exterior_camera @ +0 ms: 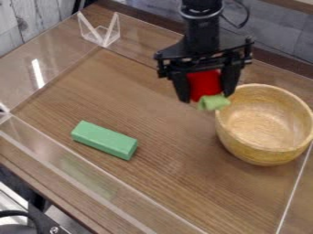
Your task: Move the red fruit to the left
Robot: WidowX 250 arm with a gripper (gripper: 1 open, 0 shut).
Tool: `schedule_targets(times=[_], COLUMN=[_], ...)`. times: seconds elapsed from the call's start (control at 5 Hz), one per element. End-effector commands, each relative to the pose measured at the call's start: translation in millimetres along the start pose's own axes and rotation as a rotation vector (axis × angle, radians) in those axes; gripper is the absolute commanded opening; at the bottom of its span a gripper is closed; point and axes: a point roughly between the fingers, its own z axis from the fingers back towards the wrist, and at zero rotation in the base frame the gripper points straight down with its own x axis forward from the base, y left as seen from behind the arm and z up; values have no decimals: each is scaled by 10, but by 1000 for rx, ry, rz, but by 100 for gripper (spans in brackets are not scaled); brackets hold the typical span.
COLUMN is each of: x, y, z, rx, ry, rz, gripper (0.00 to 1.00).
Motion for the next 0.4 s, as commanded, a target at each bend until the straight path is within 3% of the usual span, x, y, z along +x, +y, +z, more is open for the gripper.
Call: schedule_targets(times=[0.0,0.2], x=[141,194], y=[-94,-143], z=[54,-20], rx=[-35,-38], ry=[-31,-22], rz=[-29,-70], gripper=[0,0])
